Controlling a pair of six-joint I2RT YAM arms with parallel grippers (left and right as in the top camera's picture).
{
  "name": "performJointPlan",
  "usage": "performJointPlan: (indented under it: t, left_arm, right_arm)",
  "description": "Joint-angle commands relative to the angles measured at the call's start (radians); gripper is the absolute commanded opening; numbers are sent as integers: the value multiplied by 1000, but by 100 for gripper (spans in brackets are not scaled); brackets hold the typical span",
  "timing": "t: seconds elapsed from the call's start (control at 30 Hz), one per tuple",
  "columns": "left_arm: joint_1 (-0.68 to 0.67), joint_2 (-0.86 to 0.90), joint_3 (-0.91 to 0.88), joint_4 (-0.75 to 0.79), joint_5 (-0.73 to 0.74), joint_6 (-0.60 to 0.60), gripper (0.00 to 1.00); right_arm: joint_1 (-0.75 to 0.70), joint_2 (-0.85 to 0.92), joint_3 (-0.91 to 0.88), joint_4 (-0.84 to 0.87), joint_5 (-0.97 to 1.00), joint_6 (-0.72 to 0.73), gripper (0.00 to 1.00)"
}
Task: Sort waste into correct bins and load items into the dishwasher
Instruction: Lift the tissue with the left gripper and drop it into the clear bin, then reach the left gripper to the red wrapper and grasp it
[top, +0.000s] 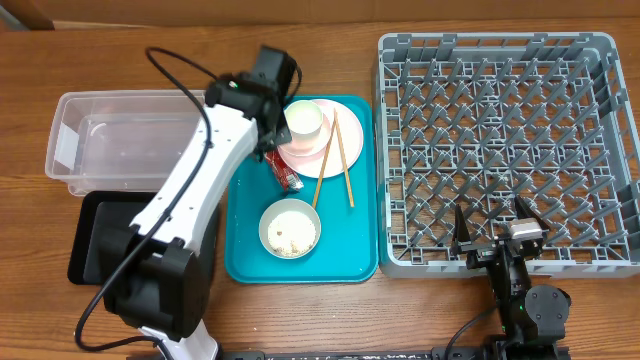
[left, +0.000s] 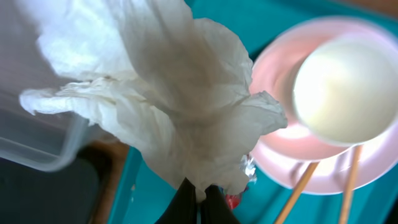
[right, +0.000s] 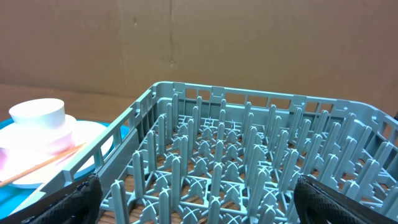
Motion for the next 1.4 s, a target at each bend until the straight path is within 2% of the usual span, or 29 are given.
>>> performJointPlan:
  t: [0.0,0.23,0.5,0.73,1.0,1.1,1.23,1.37]
  left_arm:
    - [43,-43,80,-25,-38,39,4]
    - [170,-47,130,-48,-119,38,4]
    - [319,-14,78,-40,-112,34,4]
    - [396,-10,-127,140,-57,35,4]
    - [409,-10,-320,369,-26,69,4]
    - [409,-10,-332,380,-24,71,9]
    - [409,-10,-325,378,-22,80,26]
    - [409,-10,-272,317,27,109,31]
  right_arm:
    - [2,-11,-11,5,-5,2,100]
    - [2,-11,-11,5,-5,2,100]
    - [2,-11,-11,5,-5,2,100]
    - [2,-11,-11,5,-5,2,100]
    - [2,-11,-11,5,-5,2,100]
    - [2,-11,-11,5,-5,2,100]
    - [2,-11,-11,5,-5,3,100]
    - [2,-11,-11,5,-5,2,100]
